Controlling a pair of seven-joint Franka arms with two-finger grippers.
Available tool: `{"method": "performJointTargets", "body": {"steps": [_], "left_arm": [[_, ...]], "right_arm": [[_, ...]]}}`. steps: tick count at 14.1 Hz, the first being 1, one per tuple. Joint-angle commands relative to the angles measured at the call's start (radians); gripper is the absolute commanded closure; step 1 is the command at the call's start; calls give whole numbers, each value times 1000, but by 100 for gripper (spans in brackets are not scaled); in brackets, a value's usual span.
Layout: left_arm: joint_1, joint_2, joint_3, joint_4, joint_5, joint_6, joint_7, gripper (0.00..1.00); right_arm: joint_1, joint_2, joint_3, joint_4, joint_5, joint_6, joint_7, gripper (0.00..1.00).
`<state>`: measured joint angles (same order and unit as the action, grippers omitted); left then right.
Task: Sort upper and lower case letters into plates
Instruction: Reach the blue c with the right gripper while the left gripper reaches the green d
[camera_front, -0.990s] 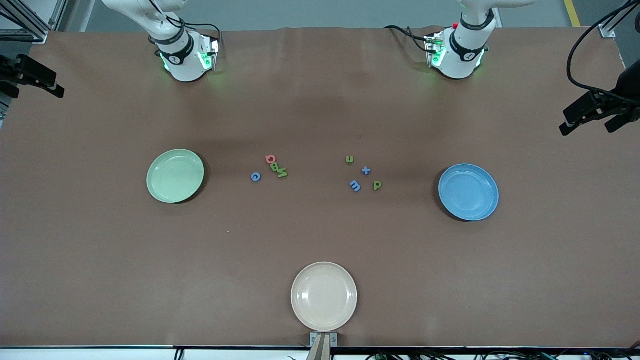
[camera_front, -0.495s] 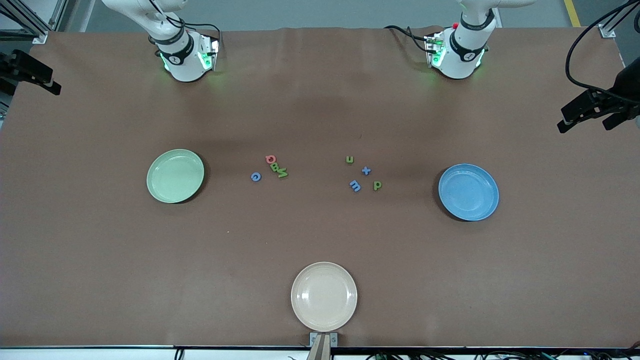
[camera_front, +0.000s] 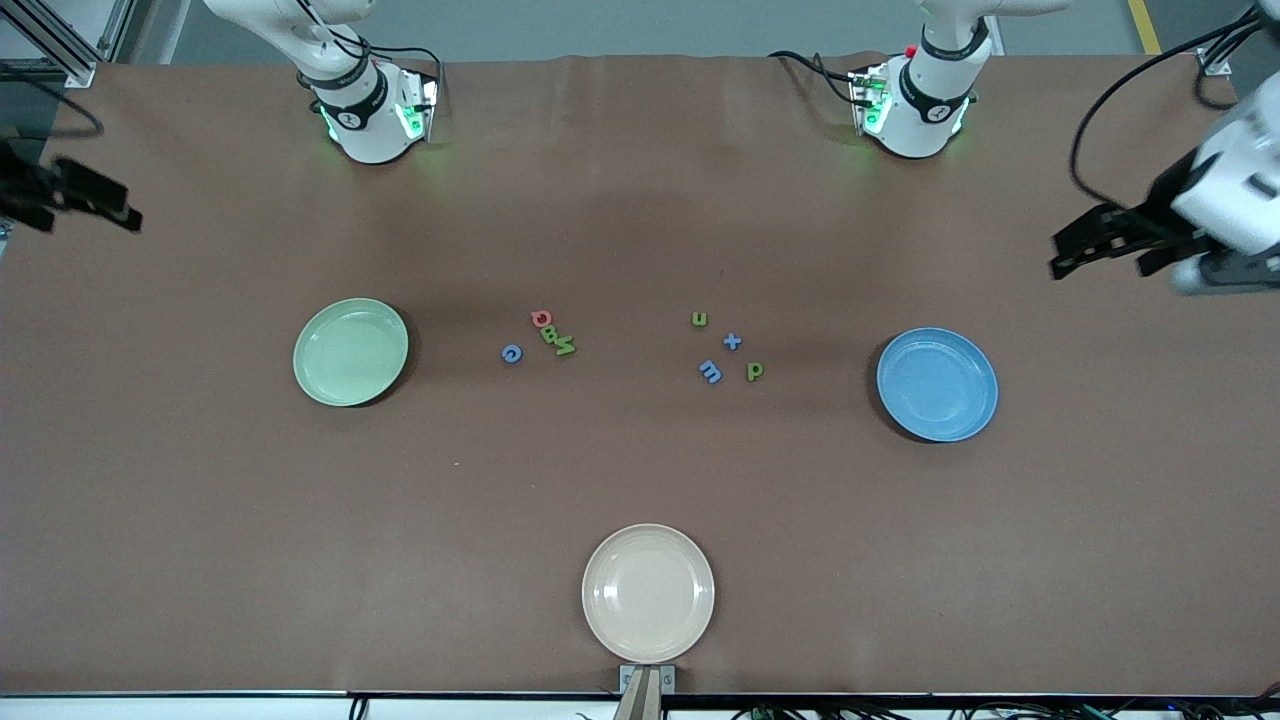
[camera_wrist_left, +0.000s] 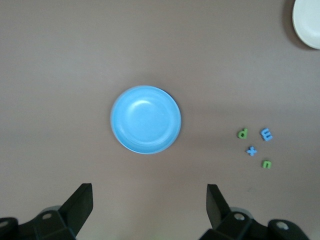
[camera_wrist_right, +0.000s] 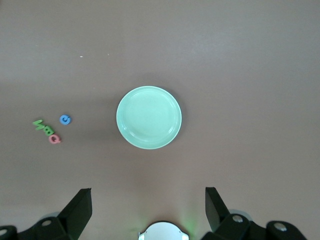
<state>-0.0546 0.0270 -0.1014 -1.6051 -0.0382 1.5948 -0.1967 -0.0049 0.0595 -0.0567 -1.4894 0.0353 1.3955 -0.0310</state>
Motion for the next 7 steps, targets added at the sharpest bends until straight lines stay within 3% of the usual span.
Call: {"method": "performJointTargets", "body": {"steps": [1,3,5,7], "left_arm": [[-2,88,-73,19,-19,1,-82,0],[-2,155,-133,16,-19,40,-148,0],[-4,227,-190,16,-11,101,-264,0],[-51,287,-205,5,4,151,-357,0]], "right_arm": [[25,85,9,18,0,29,-6,0],[86,86,8,-11,2,71,87,0],[153,85,9,-84,9,159,332,0],[229,86,9,-152,14,245,466,0]]}}
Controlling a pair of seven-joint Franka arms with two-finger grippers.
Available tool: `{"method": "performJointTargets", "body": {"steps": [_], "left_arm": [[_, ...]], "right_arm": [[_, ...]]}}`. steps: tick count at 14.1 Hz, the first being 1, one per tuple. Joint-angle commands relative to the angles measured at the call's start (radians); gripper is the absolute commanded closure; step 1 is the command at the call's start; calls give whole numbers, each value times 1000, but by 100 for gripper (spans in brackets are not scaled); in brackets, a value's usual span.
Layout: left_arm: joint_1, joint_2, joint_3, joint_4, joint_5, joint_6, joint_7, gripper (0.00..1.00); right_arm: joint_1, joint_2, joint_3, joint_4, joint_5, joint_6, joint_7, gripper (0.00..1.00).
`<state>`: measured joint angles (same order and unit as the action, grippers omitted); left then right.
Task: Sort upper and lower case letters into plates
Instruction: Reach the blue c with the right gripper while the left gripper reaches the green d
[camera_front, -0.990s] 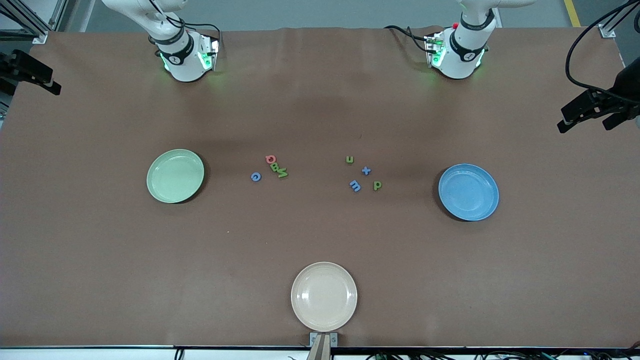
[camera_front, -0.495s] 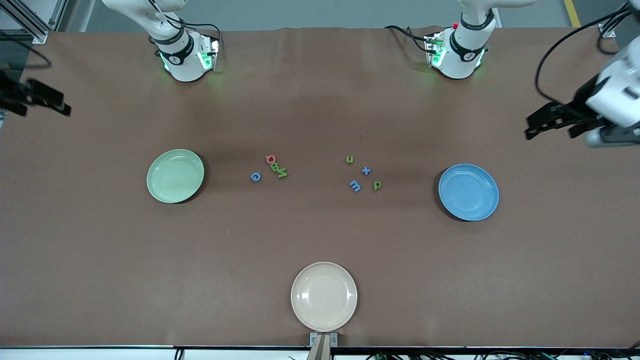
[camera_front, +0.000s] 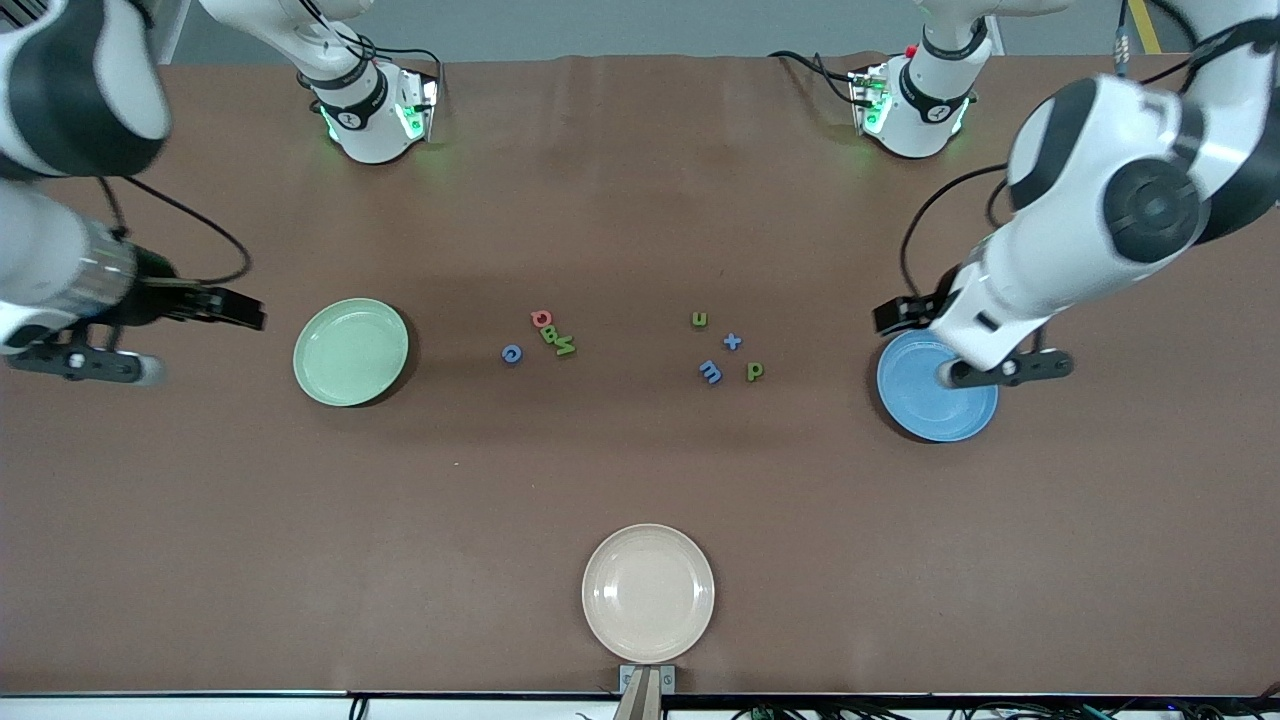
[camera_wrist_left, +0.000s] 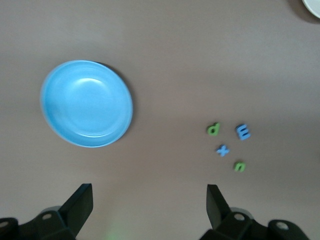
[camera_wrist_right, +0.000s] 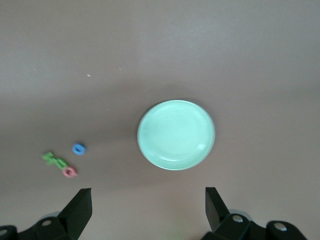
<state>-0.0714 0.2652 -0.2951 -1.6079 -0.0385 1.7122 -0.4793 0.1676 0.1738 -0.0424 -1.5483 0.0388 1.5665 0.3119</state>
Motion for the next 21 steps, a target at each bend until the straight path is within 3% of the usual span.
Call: {"method": "performJointTargets", "body": {"steps": [1,3,6,10,13,16,21], "left_arm": [[-62,83,-12,8,26,56,-109,0],[-112,124,-13,-22,75,145,-195,0],[-181,160,-12,-146,90,393,-268,0],[-206,195,-12,-286,169,529,-318,0],[-206,210,-12,-375,204,654,-357,0],[-208,250,-12,-394,212,717,-393,0],[-222,285,-9,-388,213,762,-403,7]], "right_arm": [[72,-30,-4,-152,35,142,166,0],[107,-33,-4,-264,87,277,217,0],[183,-31,-4,-428,101,493,303,0],[288,33,-5,-627,101,824,384,0],[352,151,-7,-628,99,949,464,1],[397,240,-8,-624,98,1035,506,3],[423,282,-8,-621,96,1060,530,10]]}}
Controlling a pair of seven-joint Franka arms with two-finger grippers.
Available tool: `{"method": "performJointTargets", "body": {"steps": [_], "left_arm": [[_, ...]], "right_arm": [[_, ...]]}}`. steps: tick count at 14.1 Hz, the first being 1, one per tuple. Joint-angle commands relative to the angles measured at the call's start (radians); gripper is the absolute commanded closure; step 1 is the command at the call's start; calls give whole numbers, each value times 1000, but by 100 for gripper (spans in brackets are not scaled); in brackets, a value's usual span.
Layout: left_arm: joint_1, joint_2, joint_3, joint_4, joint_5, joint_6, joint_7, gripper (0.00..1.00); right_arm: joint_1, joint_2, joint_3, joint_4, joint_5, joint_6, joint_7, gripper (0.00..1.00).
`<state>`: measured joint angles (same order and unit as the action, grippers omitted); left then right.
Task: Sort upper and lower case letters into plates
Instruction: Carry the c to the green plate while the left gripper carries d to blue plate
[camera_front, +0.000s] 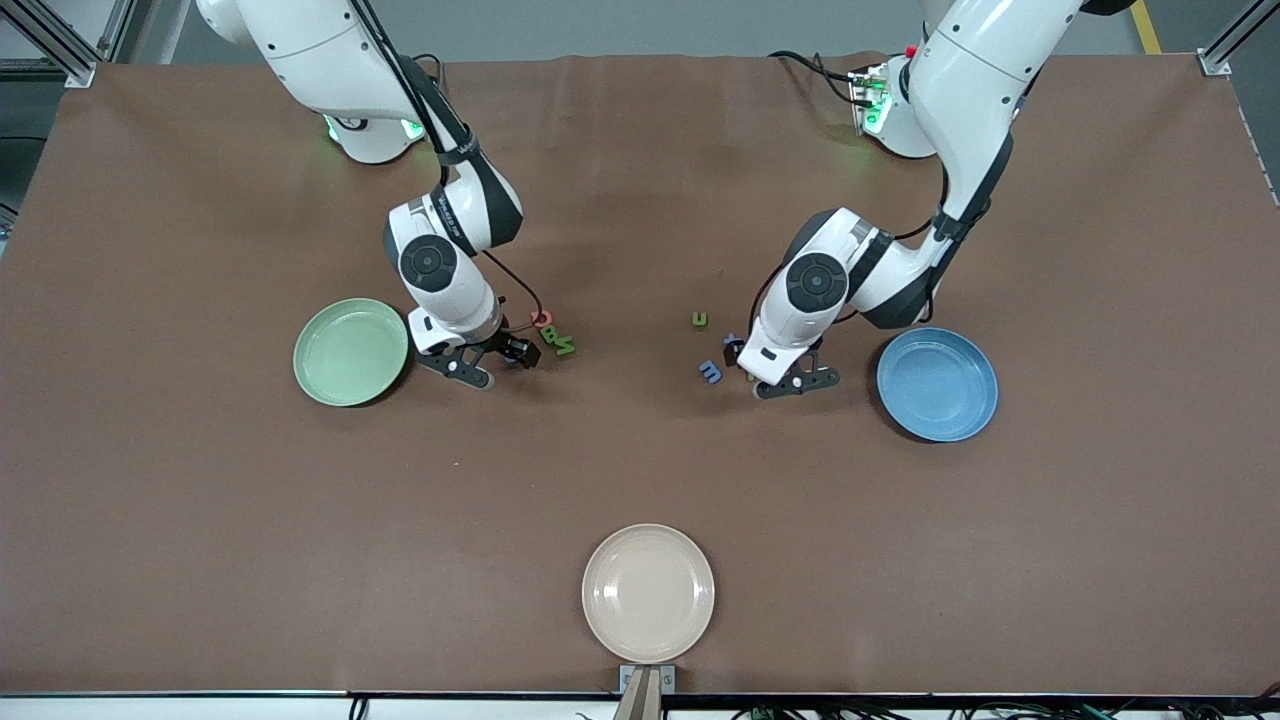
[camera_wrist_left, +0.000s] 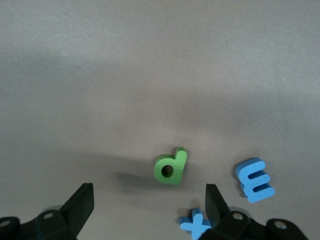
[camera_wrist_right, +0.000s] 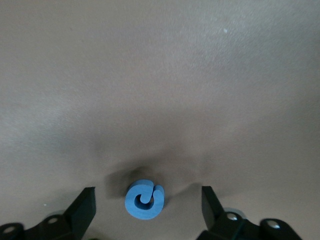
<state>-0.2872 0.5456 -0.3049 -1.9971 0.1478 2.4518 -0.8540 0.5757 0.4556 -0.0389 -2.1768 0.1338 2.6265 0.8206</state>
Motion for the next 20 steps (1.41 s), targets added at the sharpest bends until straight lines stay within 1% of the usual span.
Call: {"method": "performJointTargets", "body": {"steps": [1,4,7,9,10,12,13,15,17,18,19,20], "left_arm": [[-6,11,1,4,39,32,-27,10],[0,39,1,9,110,61,-27,13],[0,42,0,11,114,62,-27,24],[-3,47,1,20,114,62,-27,29],[-3,47,0,21,114,62,-27,31],[-4,47,0,23,114,64,-27,41],[-4,48,1,21,114,64,-27,45],[-4,48,1,21,114,65,-27,51],[-6,54,1,24,114,67,-27,54],[-6,54,1,24,114,67,-27,55],[-6,56,0,24,114,67,-28,61],[-4,56,0,24,114,67,-28,67]], "right_arm": [[22,0,-12,8,1,-2,22,13],[26,0,-13,8,-6,-2,23,26],[26,6,-15,15,-8,-3,22,35],[26,6,-15,17,-10,-5,20,47],[26,8,-15,17,-10,-5,20,56],[26,8,-15,17,-10,-5,20,73],[26,9,-15,17,-10,-5,20,77],[24,9,-16,17,-14,-6,20,81],[20,8,-18,17,-32,-14,14,96],[13,2,-22,17,-43,-26,8,98],[10,-14,-36,26,-74,-73,5,99],[6,-40,-58,50,-113,-154,-7,100]]}}
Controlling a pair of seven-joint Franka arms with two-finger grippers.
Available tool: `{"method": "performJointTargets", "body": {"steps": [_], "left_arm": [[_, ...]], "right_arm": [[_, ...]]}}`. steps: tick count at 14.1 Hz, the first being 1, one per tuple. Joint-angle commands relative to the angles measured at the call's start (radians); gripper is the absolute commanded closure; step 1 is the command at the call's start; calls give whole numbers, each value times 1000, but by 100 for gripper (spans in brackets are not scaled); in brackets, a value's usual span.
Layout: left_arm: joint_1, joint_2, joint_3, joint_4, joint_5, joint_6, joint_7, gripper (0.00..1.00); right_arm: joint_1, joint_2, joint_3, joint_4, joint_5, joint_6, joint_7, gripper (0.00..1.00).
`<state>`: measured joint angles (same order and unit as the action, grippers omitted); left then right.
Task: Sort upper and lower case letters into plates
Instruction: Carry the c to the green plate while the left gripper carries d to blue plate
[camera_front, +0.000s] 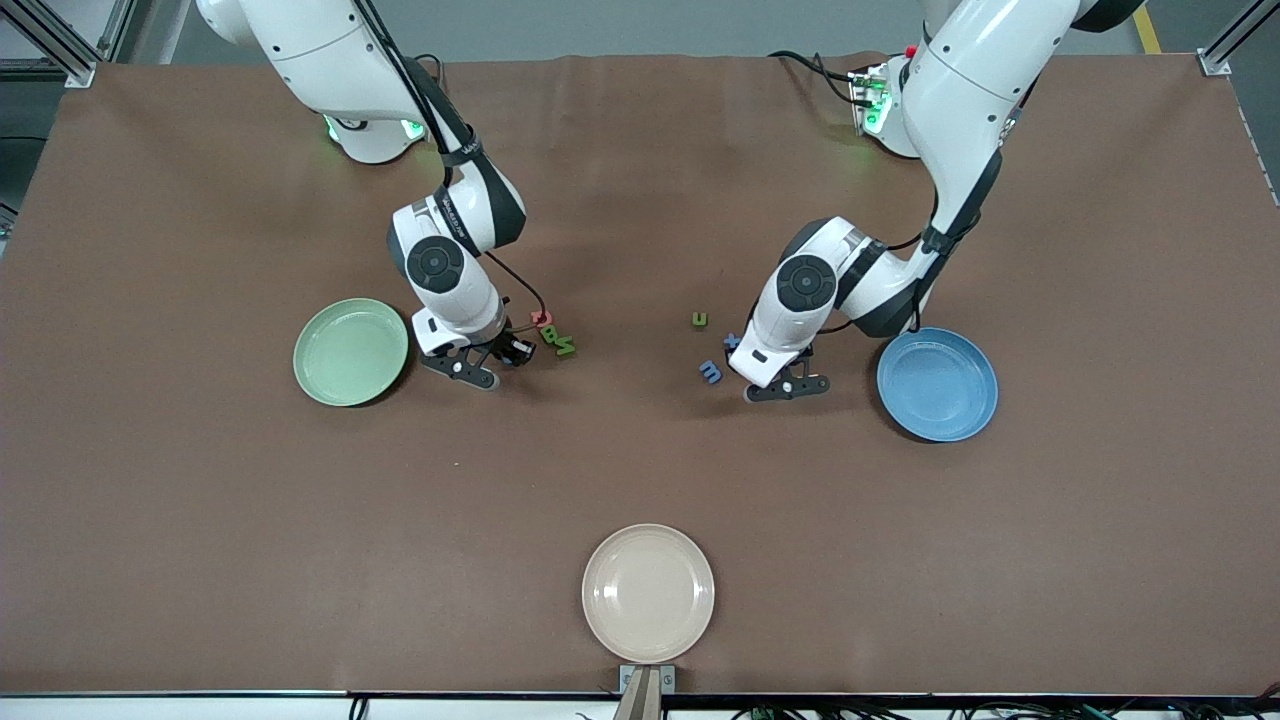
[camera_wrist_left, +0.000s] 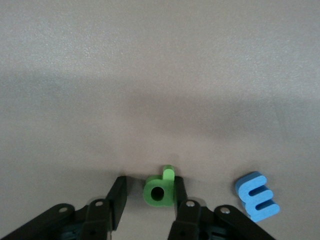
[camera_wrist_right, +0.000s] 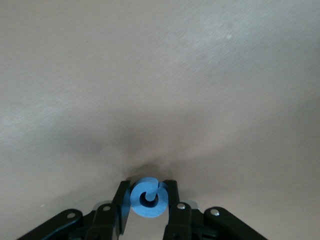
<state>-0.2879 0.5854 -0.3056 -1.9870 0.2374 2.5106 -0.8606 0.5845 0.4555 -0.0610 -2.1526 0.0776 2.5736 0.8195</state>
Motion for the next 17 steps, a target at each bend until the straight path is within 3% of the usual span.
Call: {"method": "performJointTargets", "body": {"steps": [1,5,9,13,17], "left_arm": [[-4,16,0,14,25,8,-23,73],[-1,2,-1,14,25,-2,-46,91],[61,-116,-3,4,28,-134,-23,96],[180,-219,-10,-6,28,-300,197,96],[300,-242,-10,-42,31,-319,369,96]], "right_arm": [[-8,-61,-51,42,-80,-175,-32,100],[-115,-165,-80,33,-87,-274,-253,100],[-290,-241,-79,-62,-87,-263,-508,100],[-403,-259,-76,-206,-81,-121,-641,100],[-402,-247,-73,-302,-73,-1,-642,99]]}}
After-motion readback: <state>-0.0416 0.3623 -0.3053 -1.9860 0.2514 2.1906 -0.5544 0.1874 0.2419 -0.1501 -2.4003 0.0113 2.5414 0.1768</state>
